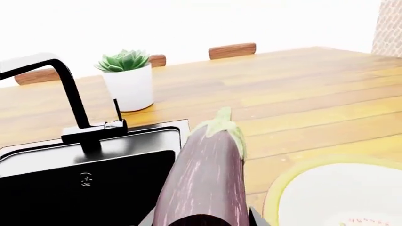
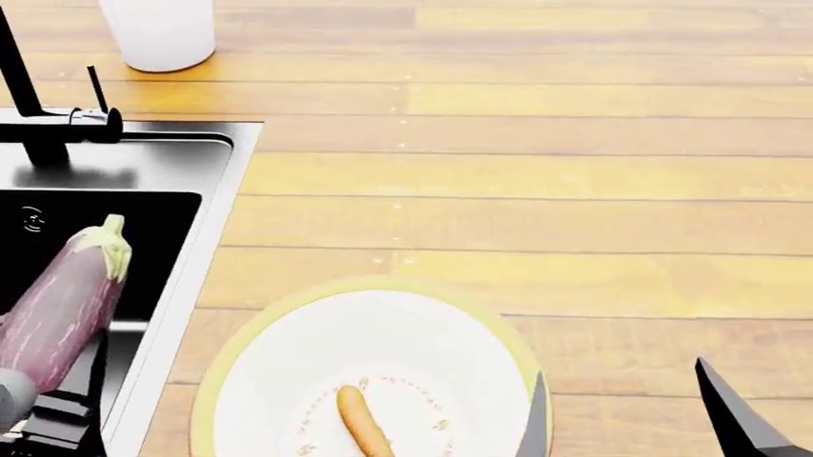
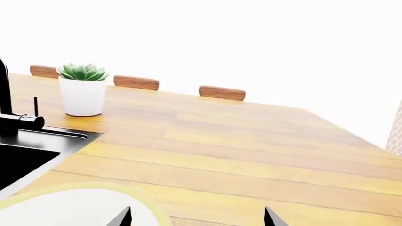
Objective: There is a mixed pile of frozen fruits and vegetables on the counter. Locate all the frozen vegetables and place the items in a bowl on the counter. Take all the frozen fruits and defrost them in a running sink.
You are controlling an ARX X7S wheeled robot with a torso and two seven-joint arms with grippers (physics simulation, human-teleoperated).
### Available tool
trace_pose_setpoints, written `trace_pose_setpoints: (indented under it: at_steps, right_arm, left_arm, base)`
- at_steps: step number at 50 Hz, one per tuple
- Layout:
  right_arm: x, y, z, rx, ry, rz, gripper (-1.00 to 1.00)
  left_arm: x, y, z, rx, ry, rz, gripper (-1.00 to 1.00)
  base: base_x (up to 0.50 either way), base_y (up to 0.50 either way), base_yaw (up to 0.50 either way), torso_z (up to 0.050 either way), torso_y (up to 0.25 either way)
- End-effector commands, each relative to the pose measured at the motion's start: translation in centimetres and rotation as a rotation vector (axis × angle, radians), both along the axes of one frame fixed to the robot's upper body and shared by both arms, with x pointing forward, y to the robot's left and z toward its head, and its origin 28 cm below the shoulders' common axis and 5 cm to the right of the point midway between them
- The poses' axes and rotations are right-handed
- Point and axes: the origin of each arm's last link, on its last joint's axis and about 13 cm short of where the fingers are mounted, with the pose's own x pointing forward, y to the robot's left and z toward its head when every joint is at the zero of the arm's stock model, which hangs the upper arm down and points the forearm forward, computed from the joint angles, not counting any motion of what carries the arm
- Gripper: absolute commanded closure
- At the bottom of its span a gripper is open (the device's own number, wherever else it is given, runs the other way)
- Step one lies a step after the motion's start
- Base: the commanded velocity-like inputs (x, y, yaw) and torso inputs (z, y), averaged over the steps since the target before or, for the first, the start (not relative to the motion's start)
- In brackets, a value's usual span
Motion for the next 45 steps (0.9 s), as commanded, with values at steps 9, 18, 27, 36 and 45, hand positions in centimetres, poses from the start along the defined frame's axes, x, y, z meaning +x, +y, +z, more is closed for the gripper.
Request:
trace_pose_setpoints:
  at_steps: [9,18,27,36,45]
  right_arm:
    - [0.1,-0.6,0.6,0.023,-0.038,-0.037,-1.0]
    - [0.0,-0.6,0.7,0.016,-0.032,-0.046,-1.0]
    - [0.1,-0.6,0.5,0.005,-0.022,-0.048,-1.0]
    - [0.3,-0.6,0.3,0.016,-0.01,-0.037,-1.0]
    - [0.2,-0.6,0.2,0.022,0.001,-0.039,-1.0]
  left_arm:
    - [1.4,-4.8,1.8,-0.088,0.049,-0.325,1.0]
    - [2.2,-6.7,0.5,-0.11,0.125,-0.426,1.0]
    - [2.8,-8.2,0.0,-0.077,0.153,-0.481,1.0]
    - [3.0,-9.5,-1.4,-0.039,0.191,-0.52,1.0]
    - [3.5,-9.9,-2.2,-0.034,0.218,-0.529,1.0]
  base:
    - [0.0,0.0,0.0,0.0,0.0]
    - [0.0,0.0,0.0,0.0,0.0]
    - [0.0,0.0,0.0,0.0,0.0]
    - [0.0,0.0,0.0,0.0,0.0]
    - [0.0,0.0,0.0,0.0,0.001]
